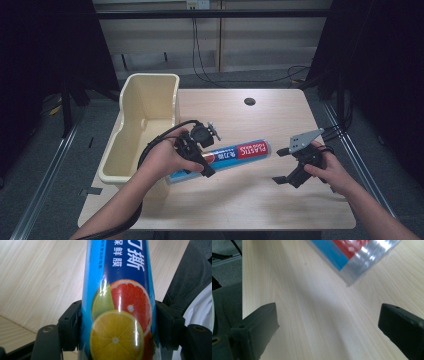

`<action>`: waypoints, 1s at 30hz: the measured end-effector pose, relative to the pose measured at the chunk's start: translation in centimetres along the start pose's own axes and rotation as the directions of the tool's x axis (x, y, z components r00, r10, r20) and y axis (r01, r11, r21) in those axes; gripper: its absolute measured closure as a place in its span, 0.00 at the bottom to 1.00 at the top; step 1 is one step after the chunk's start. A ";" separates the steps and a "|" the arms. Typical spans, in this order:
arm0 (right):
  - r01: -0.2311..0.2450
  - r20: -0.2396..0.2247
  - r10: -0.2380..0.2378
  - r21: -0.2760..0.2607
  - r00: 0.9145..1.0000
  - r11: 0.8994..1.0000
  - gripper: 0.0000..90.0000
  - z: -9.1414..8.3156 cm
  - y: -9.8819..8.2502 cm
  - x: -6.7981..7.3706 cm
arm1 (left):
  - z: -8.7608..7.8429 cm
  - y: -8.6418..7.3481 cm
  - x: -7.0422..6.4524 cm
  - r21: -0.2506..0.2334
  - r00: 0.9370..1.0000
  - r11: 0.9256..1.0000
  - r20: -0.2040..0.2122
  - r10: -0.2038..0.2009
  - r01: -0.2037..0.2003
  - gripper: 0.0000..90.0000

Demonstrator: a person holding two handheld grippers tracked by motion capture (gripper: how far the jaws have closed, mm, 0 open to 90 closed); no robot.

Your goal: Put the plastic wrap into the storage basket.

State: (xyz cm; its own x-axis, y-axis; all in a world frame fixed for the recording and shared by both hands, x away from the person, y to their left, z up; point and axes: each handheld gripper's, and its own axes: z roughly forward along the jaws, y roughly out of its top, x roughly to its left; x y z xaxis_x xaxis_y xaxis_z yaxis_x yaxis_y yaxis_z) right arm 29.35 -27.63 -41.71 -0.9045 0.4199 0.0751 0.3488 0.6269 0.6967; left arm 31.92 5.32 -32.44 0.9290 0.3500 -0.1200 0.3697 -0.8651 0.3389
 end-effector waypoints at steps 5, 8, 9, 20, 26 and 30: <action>-0.009 0.001 0.009 0.003 1.000 1.000 0.03 0.2 -0.5 0.1 | -0.6 0.2 0.5 0.010 1.000 1.000 0.005 -0.011 0.011 0.36; -0.009 0.016 0.009 0.014 1.000 1.000 0.03 0.4 -0.8 0.3 | -0.9 0.4 0.6 0.020 1.000 0.999 0.003 -0.030 0.030 0.36; -0.010 0.017 0.010 0.020 1.000 1.000 0.03 0.6 -0.9 0.3 | -1.0 0.4 0.6 0.013 0.999 0.999 -0.008 -0.034 0.034 0.36; -0.008 0.023 0.007 0.053 1.000 0.999 0.03 1.5 -1.8 0.4 | -2.4 0.6 0.9 0.005 0.998 0.998 0.002 -0.061 0.061 0.36; -0.006 0.019 0.005 0.069 1.000 0.998 0.03 1.9 -2.0 0.5 | -3.4 0.6 1.2 0.006 0.998 0.998 0.002 -0.066 0.066 0.36; -0.007 0.013 0.006 0.070 1.000 0.998 0.03 2.2 -2.1 0.6 | -4.2 0.4 1.5 0.000 0.998 0.998 -0.002 -0.068 0.068 0.36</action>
State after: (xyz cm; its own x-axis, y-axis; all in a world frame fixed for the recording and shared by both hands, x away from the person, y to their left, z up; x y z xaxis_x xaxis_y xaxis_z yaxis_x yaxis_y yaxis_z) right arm 28.64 -27.25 -44.73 -0.8989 0.4325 0.0701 0.3718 0.6682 0.6445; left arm 33.37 6.95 -28.54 0.9018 0.4086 -0.1407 0.4318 -0.8394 0.3301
